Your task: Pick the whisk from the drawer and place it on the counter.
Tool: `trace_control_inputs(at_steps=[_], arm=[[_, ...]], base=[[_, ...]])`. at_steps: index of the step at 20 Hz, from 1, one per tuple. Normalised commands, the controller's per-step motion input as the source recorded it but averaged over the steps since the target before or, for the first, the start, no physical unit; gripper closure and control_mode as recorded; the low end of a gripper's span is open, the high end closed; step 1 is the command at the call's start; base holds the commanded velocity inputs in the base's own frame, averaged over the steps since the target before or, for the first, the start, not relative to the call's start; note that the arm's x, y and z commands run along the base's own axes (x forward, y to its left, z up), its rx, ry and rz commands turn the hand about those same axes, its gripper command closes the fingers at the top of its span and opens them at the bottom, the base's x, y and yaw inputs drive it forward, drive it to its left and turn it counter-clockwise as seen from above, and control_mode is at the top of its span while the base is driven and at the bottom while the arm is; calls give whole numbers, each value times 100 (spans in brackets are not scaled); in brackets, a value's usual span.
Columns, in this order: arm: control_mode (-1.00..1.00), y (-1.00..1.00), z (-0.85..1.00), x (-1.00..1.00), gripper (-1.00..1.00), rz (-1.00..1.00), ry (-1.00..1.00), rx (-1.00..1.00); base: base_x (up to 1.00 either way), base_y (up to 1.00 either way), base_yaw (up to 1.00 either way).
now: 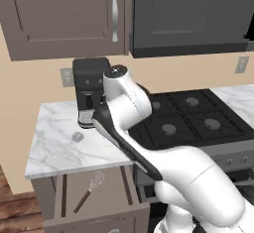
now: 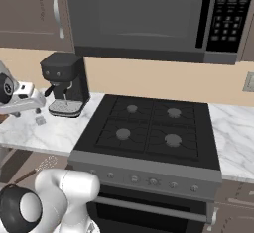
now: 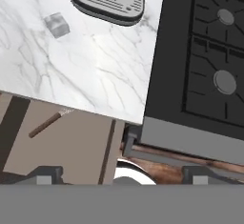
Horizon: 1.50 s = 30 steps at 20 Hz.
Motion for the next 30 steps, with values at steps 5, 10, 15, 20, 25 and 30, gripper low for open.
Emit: trace_control_inputs(at_steps=[5, 10, 15, 20, 25, 30], arm=[[-100, 66, -62, -46, -100, 0, 2, -2], [-100, 35, -80, -38, -100, 0, 5, 0], [-100, 6, -81, -19, -100, 0, 10, 0], [-100, 0, -78, 0, -100, 0, 14, 0], [-100, 7, -72, 38, -100, 0, 23, 0], [-100, 35, -71, 38, -100, 0, 25, 0]], base=[[0, 0, 0], [0, 0, 0], [0, 0, 0], [0, 0, 0], [0, 0, 0], [0, 0, 0]])
